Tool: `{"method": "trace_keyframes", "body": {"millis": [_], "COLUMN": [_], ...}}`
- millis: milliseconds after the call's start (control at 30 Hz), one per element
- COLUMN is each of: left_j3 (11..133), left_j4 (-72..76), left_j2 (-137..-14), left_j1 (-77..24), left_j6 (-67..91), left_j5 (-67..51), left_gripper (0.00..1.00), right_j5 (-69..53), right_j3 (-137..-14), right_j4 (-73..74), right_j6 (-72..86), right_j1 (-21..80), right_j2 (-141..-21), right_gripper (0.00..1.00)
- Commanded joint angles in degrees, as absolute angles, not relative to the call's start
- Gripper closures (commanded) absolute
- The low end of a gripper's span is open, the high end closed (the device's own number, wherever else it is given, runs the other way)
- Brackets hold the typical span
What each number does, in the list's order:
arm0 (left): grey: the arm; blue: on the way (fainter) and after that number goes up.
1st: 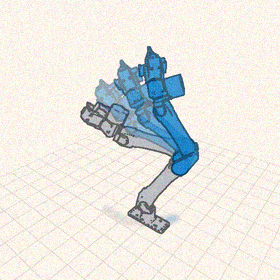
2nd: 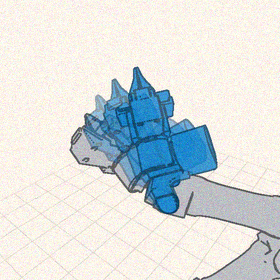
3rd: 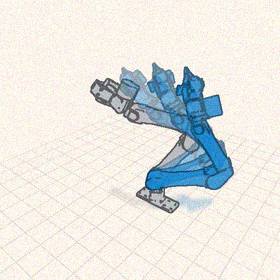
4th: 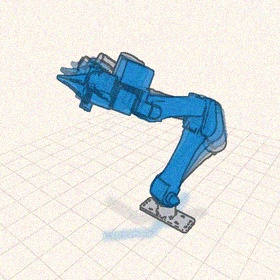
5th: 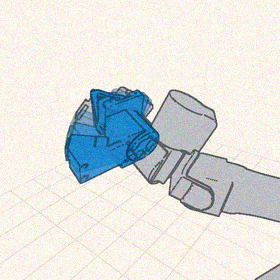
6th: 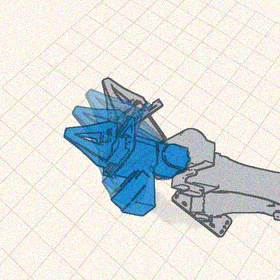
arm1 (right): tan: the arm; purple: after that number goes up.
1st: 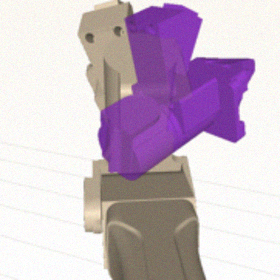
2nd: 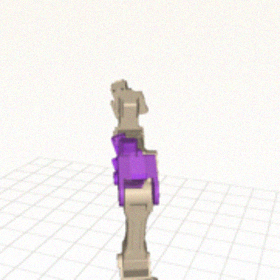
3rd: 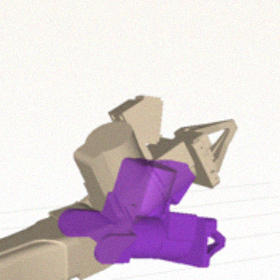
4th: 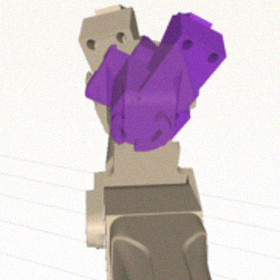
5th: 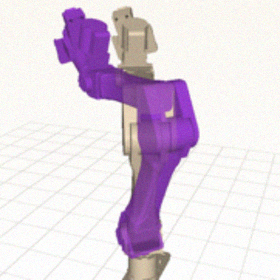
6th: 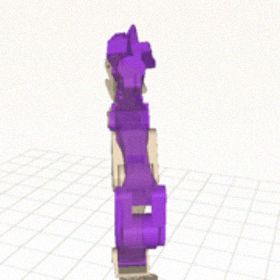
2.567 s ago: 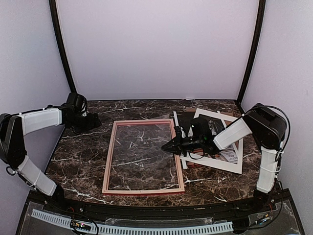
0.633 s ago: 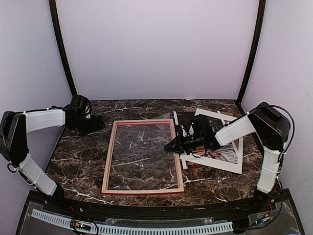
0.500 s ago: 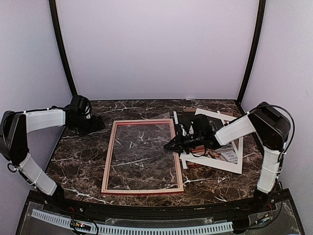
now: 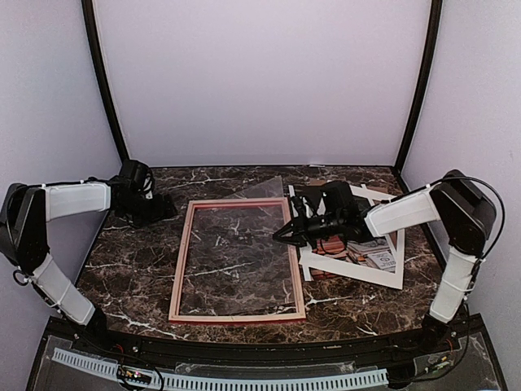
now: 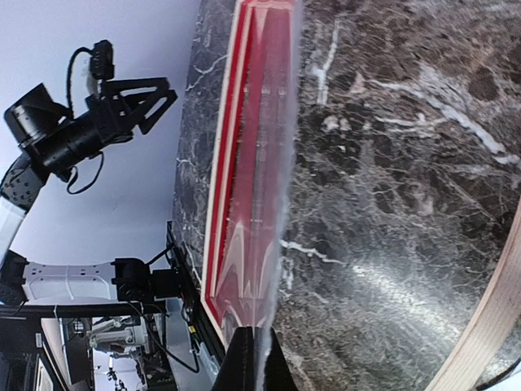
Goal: Put the photo into the frame
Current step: Place the glass panel at the frame body.
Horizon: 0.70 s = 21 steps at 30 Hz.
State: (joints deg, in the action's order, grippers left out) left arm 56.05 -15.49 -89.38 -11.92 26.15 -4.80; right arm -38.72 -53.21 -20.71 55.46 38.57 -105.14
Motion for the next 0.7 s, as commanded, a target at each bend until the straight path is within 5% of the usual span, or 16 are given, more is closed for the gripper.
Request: {"method": "trace_keyframes", "body": {"millis": [0, 667], "left_j3": [55.3, 56.0], "left_j4": [-14.6, -19.0], "left_j2": [-89.3, -82.9], "left_j1": [-12.3, -6.3], "left_j6": [26.0, 24.4], "left_j5": [-5.5, 5.5], "left_gripper": [0.08, 0.05], "right_j5": [-40.7, -44.7], "right_j3": [-56.5, -68.6], "right_j4": [-19.4, -25.4], "right_j6": [53.1, 60.5], "right_j1": [38.3, 42.0], "right_j2": [-99.4, -100.1], "right_gripper": [1.00, 1.00]}}
